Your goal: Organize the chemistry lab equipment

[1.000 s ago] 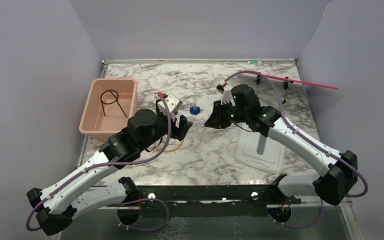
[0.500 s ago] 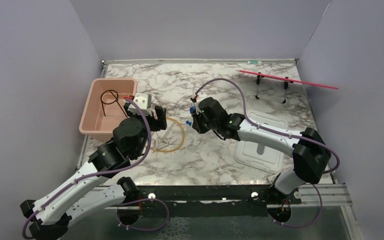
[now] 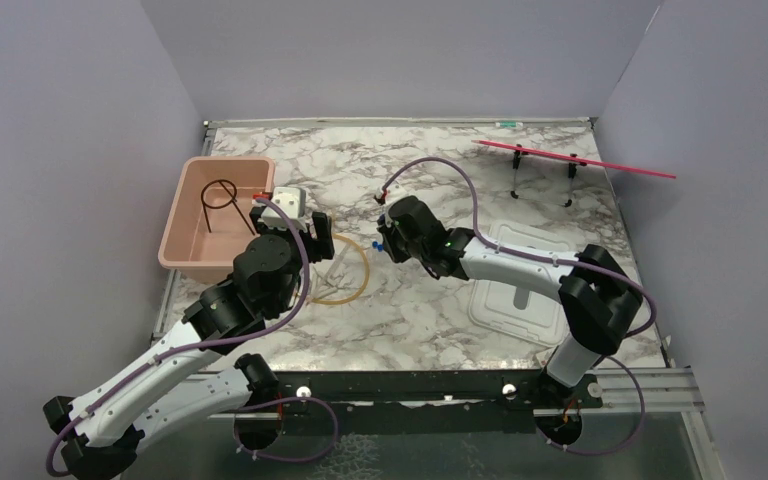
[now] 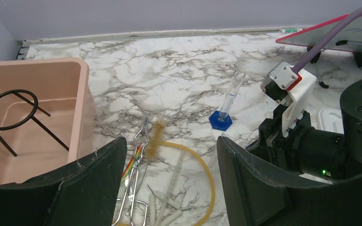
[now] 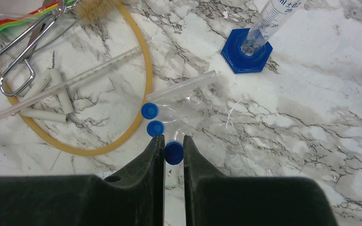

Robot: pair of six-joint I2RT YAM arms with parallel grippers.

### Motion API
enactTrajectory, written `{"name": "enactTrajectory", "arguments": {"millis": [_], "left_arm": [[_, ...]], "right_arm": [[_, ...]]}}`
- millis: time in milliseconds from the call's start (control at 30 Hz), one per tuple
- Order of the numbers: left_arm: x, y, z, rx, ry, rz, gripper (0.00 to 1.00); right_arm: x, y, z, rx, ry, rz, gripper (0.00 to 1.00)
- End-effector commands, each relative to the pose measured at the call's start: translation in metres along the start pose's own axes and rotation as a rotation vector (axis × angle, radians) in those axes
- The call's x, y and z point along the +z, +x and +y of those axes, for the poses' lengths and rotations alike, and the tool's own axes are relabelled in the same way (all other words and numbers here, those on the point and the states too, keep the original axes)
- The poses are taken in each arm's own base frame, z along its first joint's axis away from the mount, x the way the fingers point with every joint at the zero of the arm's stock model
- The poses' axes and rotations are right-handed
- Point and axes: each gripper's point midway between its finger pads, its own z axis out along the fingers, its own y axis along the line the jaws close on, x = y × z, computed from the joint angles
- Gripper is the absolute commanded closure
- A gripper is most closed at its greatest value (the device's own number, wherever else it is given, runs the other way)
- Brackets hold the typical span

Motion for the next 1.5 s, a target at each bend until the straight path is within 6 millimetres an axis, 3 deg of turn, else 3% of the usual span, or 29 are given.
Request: {"name": "enactTrajectory", "arguments": {"millis": [0,567,1200,1467], "left_arm": [[0.001,-0.002,0.005,-0.015,-0.030,-0.016,0.27],[0.001,0.001,0.007,-0.004,-0.042,-0.009,0.27],[0.003,0.003,0.008,0.006,-0.052,-0.003,0.27],[0.003,0.004,0.008,0.010,-0.052,-0.001,0.27]], "right_arm": [[0.006,-0.009,0.003,-0.007,0.011,-0.014,0.91],[-0.006,-0.004,0.009,0.005,-0.025,0.049,0.91],[0.014,0.017,0.011,-0.025,-0.035,0.085,0.86],[0.018,0.030,0.013,-0.040,-0.059,0.095,0.76]]}}
